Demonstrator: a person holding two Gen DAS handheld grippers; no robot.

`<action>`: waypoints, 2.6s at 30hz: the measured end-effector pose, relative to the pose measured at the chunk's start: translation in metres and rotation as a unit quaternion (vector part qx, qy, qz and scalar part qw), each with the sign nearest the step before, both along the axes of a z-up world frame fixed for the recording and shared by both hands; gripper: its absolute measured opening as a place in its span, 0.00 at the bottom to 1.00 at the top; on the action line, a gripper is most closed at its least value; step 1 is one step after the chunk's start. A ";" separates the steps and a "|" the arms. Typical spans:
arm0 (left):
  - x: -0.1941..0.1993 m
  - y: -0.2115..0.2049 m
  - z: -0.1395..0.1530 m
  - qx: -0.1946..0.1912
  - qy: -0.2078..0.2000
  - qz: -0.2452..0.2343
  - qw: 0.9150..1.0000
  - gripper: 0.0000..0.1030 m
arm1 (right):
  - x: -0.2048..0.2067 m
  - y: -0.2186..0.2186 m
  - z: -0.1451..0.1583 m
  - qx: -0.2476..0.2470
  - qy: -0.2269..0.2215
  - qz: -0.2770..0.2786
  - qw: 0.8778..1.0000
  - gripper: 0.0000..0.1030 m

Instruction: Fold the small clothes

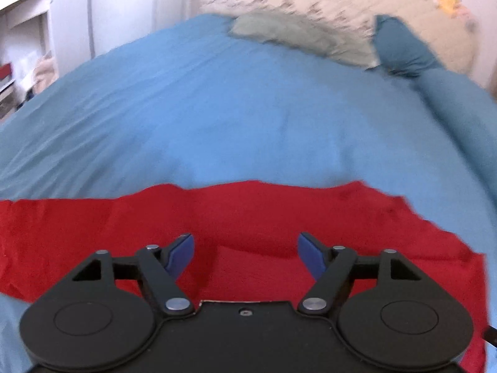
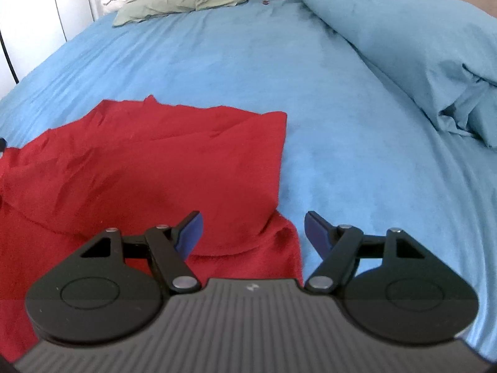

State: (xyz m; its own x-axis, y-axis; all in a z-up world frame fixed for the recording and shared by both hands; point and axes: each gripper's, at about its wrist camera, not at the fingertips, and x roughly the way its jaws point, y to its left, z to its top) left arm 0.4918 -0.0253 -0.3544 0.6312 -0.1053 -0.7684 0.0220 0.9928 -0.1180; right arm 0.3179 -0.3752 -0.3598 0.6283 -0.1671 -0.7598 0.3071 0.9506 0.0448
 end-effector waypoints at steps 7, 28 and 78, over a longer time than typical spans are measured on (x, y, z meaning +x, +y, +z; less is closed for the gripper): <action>0.023 0.006 -0.035 -0.016 0.074 -0.021 0.997 0.41 | 0.000 -0.001 -0.002 0.001 -0.007 -0.002 1.000 0.86; -0.021 -0.017 0.002 0.086 -0.056 -0.032 0.994 0.55 | 0.004 0.003 -0.011 0.021 -0.008 -0.012 1.000 0.87; -0.066 -0.056 -0.022 0.058 -0.009 -0.055 0.997 0.81 | -0.014 0.014 -0.018 0.016 -0.054 0.066 0.996 0.84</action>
